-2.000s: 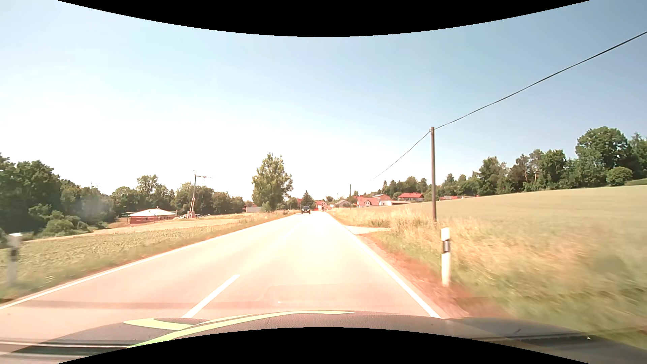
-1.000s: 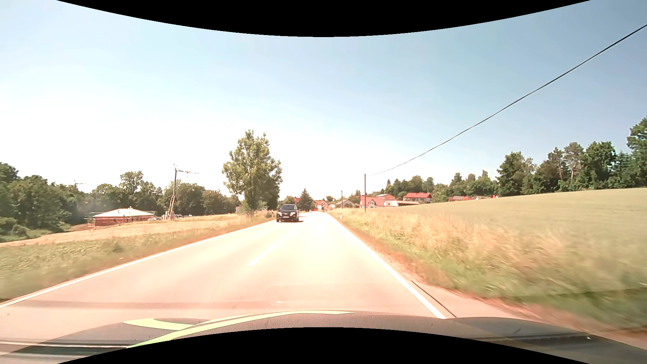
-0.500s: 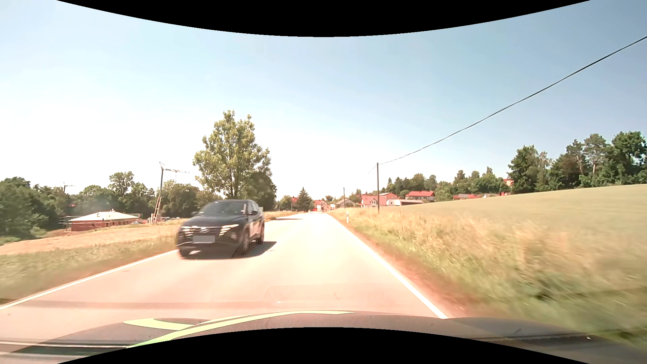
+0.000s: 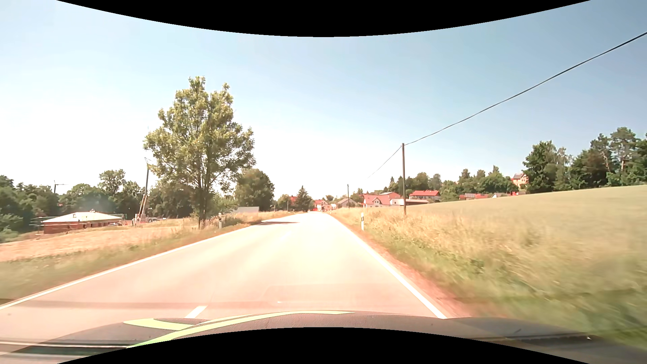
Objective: Follow the waypoints while adhering to traffic rules and regulations
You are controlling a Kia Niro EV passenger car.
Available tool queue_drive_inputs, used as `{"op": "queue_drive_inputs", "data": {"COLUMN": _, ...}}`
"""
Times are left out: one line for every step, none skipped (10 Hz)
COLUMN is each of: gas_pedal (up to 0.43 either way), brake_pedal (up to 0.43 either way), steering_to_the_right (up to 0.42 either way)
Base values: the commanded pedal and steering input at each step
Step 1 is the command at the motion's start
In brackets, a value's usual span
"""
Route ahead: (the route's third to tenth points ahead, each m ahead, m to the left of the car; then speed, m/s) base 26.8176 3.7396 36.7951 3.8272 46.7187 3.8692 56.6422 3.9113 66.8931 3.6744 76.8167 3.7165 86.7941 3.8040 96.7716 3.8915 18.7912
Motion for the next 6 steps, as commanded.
{"op": "queue_drive_inputs", "data": {"gas_pedal": 0.047, "brake_pedal": 0.0, "steering_to_the_right": -0.002}}
{"op": "queue_drive_inputs", "data": {"gas_pedal": 0.039, "brake_pedal": 0.0, "steering_to_the_right": -0.001}}
{"op": "queue_drive_inputs", "data": {"gas_pedal": 0.039, "brake_pedal": 0.0, "steering_to_the_right": -0.002}}
{"op": "queue_drive_inputs", "data": {"gas_pedal": 0.028, "brake_pedal": 0.0, "steering_to_the_right": -0.002}}
{"op": "queue_drive_inputs", "data": {"gas_pedal": 0.028, "brake_pedal": 0.0, "steering_to_the_right": -0.002}}
{"op": "queue_drive_inputs", "data": {"gas_pedal": 0.02, "brake_pedal": 0.0, "steering_to_the_right": -0.002}}
